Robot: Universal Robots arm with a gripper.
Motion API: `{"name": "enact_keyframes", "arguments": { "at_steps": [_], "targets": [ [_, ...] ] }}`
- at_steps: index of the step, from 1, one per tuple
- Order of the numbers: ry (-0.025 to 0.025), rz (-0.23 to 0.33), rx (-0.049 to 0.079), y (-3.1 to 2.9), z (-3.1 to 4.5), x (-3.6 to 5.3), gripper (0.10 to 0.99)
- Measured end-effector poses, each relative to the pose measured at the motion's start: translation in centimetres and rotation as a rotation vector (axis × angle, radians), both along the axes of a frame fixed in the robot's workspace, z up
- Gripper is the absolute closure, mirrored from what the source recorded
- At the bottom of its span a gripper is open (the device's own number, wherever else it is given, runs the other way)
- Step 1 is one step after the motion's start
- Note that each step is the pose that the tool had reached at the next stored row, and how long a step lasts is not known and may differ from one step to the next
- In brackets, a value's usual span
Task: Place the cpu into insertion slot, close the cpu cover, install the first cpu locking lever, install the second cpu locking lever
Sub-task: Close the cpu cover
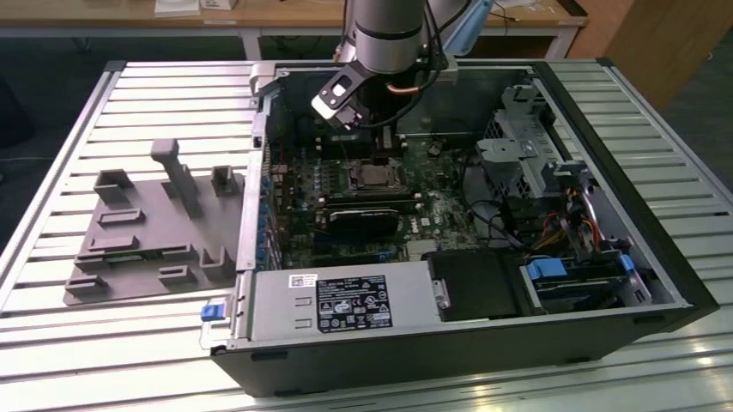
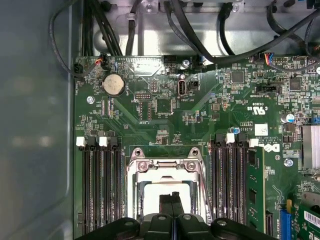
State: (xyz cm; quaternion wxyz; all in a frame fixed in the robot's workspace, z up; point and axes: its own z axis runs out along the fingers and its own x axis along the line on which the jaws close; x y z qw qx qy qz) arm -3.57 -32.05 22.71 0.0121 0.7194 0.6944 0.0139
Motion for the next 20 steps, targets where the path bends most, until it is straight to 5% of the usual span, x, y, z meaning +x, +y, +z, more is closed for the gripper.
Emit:
{"name": "enact_keyframes", "arguments": {
  "at_steps": [11, 20],
  "targets": [
    [-0.0001, 0.029, 0.000, 0.00, -0.01, 0.00, 0.980],
    [-0.0001, 0.142, 0.000, 0.00, -0.01, 0.00, 0.980]
  ]
}}
